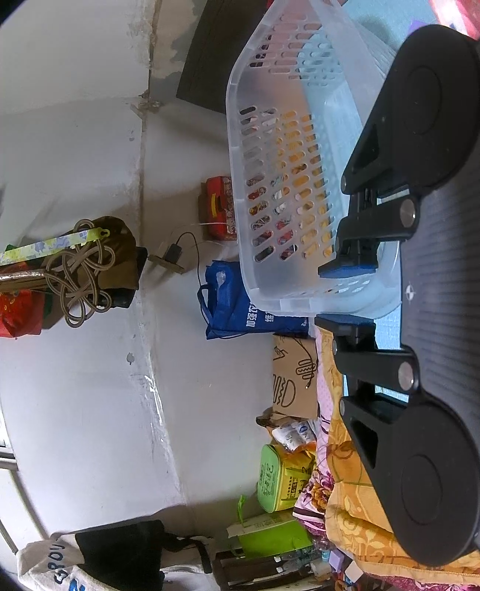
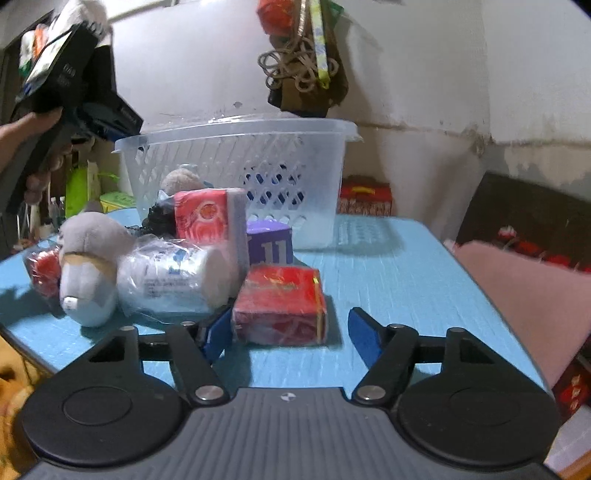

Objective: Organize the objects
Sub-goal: 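Grasp the red box with the right gripper while the left gripper holds the basket, then carry the red box into the basket and open the right gripper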

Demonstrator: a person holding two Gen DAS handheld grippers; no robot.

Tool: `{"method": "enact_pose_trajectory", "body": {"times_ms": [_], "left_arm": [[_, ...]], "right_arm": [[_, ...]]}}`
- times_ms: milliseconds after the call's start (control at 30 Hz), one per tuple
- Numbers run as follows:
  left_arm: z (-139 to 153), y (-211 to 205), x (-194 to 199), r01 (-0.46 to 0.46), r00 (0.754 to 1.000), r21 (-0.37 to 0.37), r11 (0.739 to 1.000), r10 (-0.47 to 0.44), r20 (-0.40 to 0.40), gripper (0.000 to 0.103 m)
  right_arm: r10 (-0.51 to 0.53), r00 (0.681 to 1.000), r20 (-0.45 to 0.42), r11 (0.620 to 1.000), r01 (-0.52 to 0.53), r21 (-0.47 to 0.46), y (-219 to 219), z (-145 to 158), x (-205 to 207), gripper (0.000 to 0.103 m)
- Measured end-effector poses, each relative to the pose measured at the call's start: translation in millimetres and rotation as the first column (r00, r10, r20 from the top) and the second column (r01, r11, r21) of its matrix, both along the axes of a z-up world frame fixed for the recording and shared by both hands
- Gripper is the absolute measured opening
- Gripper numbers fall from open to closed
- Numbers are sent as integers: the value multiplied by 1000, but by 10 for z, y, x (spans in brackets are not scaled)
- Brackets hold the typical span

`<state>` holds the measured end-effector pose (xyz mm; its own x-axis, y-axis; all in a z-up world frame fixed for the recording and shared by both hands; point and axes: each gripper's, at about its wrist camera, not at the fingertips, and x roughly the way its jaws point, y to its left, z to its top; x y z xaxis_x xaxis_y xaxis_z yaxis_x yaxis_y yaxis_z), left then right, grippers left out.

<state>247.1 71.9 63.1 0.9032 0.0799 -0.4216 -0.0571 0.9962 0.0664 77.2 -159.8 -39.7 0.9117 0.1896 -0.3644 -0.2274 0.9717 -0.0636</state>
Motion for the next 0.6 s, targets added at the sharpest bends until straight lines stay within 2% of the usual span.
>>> {"method": "enact_pose_trajectory", "body": {"times_ms": [33,67,300,433,600], "left_arm": [[-2,-2,-1,1,1000,-1,1000,-1,1,24],[-10,-3,-4,2,1000,-1,1000,-2,2,24],[-27,3,-9,4,1000,-8,1000,-4,10,24],[-35,8,-5,9,1000,-11,1000,-8,14,25],[-32,14,-9,16,1000,-9,1000,-16,12,25]], "right_arm": [[6,1000,7,1000,-6,-3,7,-5,1,55],[14,1000,7,1000,-14,3,-3,-7,-6,53],[-50,997,50,998,48,46,-247,167,-137,53],[-77,991,106,994,69,80,-370,456,-161,53],[-38,980,198,996,22,86,-262,976,6,53]]}}
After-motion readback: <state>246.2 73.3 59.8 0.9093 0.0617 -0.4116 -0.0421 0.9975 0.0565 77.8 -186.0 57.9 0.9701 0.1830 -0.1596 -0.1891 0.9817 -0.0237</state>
